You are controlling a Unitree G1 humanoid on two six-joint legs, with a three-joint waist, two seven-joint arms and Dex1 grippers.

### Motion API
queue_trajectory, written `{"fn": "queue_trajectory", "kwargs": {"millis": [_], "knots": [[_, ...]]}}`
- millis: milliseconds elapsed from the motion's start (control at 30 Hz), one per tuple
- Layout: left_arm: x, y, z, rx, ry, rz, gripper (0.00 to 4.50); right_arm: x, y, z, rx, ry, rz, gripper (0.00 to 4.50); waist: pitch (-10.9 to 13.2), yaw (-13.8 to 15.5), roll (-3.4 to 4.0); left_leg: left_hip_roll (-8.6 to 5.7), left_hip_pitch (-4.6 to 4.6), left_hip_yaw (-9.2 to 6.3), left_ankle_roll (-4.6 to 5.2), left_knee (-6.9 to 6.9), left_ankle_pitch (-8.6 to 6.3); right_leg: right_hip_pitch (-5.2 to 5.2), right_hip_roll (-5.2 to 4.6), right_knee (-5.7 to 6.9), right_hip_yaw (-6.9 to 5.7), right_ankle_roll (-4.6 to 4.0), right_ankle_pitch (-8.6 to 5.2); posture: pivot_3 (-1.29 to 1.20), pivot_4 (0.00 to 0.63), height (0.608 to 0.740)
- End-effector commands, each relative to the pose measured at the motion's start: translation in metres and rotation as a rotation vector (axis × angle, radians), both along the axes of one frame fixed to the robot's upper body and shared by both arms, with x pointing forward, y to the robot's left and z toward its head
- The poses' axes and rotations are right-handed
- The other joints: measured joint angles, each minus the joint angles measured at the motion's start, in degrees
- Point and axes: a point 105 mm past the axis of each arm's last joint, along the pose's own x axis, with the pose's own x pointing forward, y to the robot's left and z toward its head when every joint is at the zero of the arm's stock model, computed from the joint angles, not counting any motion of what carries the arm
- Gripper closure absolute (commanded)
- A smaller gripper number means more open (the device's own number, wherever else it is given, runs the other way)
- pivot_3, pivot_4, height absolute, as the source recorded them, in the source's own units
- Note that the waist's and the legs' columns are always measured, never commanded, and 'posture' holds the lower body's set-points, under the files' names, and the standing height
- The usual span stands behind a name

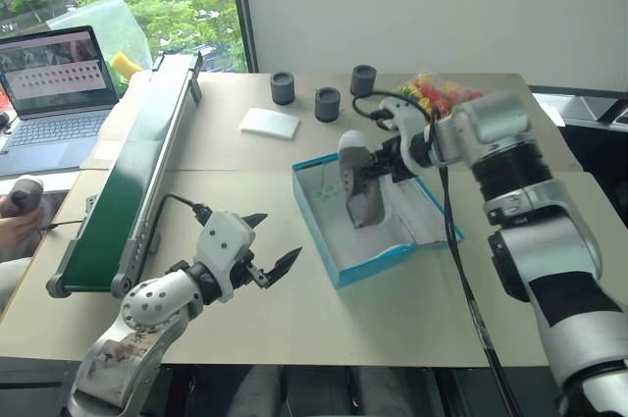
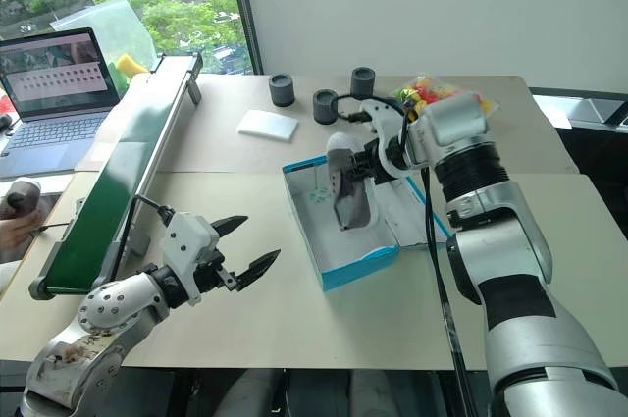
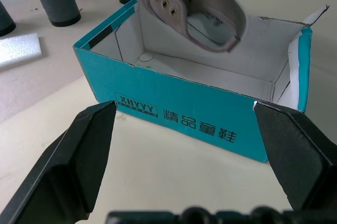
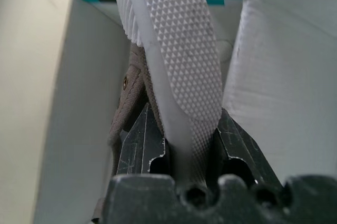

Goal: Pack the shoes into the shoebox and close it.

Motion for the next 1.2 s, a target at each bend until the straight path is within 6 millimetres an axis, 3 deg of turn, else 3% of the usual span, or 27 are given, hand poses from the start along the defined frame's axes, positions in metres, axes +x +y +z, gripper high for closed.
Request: {"fn": "queue_trajectory", "kwargs": {"millis": [33, 267, 333, 367, 533, 733, 867, 933, 1000, 1100, 1200], "knots": [[-0.003, -0.004, 0.014, -0.012, -0.066, -0.015, 0.06, 0.005, 0.001, -0.01, -0.085, -0.039, 0.087, 3.99, 0.0, -0.08, 0.0, 0.0, 0.0, 0.0, 0.0, 0.0, 0.0, 0.0, 0.0, 0.0, 0.01, 0.0, 0.0, 0.0, 0.15, 0.74], [-0.006, -0.007, 0.015, -0.023, -0.074, -0.003, 0.06, 0.008, 0.008, -0.019, -0.143, -0.038, 0.17, 3.99, 0.0, -0.23, 0.0, 0.02, 0.04, 0.0, -0.01, -0.01, 0.0, 0.0, 0.02, 0.03, 0.02, 0.0, 0.0, 0.0, 0.15, 0.74], [-0.006, -0.007, 0.016, -0.026, -0.077, 0.006, 0.0, 0.009, 0.014, -0.013, -0.11, -0.044, 0.166, 3.03, 0.0, -0.2, 0.0, 0.02, 0.06, -0.01, -0.01, 0.0, 0.0, 0.01, 0.02, 0.05, 0.02, 0.0, 0.01, 0.0, 0.15, 0.74], [-0.006, -0.007, 0.016, -0.026, -0.078, 0.009, 0.0, 0.009, 0.016, -0.011, -0.097, -0.046, 0.164, 2.87, 0.0, -0.22, 0.0, 0.02, 0.07, -0.02, -0.01, 0.0, 0.0, 0.01, 0.02, 0.05, 0.02, 0.0, 0.01, 0.0, 0.15, 0.74], [-0.005, -0.005, 0.016, -0.029, -0.083, 0.03, 0.0, 0.011, 0.033, 0.008, -0.048, -0.088, 0.189, 1.09, 0.0, -0.24, 0.01, 0.01, 0.06, -0.02, -0.01, 0.0, 0.0, -0.04, 0.03, 0.07, 0.04, 0.0, 0.01, 0.0, 0.15, 0.74], [0.004, 0.009, 0.015, -0.023, -0.106, 0.124, 0.0, 0.022, 0.042, 0.054, 0.008, -0.268, 0.164, 1.09, 0.0, -0.15, 0.01, 0.0, 0.05, -0.04, -0.02, 0.0, 0.0, -0.04, 0.02, 0.07, 0.03, 0.0, 0.01, 0.0, 0.15, 0.74], [0.029, 0.05, 0.032, -0.077, -0.215, 0.423, 0.0, 0.033, 0.039, 0.103, 0.062, -0.531, 0.116, 1.09, 0.0, -0.02, 0.01, -0.01, 0.05, -0.04, -0.02, 0.01, 0.0, -0.04, 0.01, 0.07, 0.03, 0.0, 0.01, 0.0, 0.15, 0.74], [0.037, 0.076, 0.04, -0.121, -0.262, 0.599, 0.0, 0.022, 0.051, 0.121, 0.186, -0.618, 0.164, 1.09, 0.0, -0.02, 0.0, 0.0, 0.01, -0.05, -0.02, 0.01, 0.0, -0.07, 0.02, 0.09, 0.02, 0.0, 0.02, 0.0, 0.15, 0.74], [0.04, 0.097, 0.039, -0.145, -0.262, 0.731, 0.0, -0.003, 0.07, 0.124, 0.317, -0.674, 0.286, 1.09, -0.04, -0.1, -0.05, 0.0, -0.01, -0.04, -0.02, 0.0, -0.01, -0.07, 0.0, 0.07, 0.02, 0.01, 0.02, 0.0, 0.15, 0.74], [0.039, 0.118, 0.029, -0.159, -0.226, 0.851, 0.0, -0.052, 0.092, 0.104, 0.457, -0.673, 0.462, 1.09, -0.15, -0.15, -0.18, 0.09, -0.01, -0.05, 0.01, 0.06, -0.13, -0.02, 0.03, 0.03, 0.01, 0.02, 0.02, 0.0, 0.15, 0.74], [0.035, 0.135, 0.021, -0.187, -0.192, 0.922, 0.0, -0.079, 0.104, 0.077, 0.493, -0.673, 0.513, 1.09, -0.14, 0.01, -0.17, 0.14, -0.14, -0.05, 0.02, 0.25, -0.14, -0.08, 0.0, 0.09, 0.03, 0.06, 0.04, 0.0, 0.15, 0.74]]}}
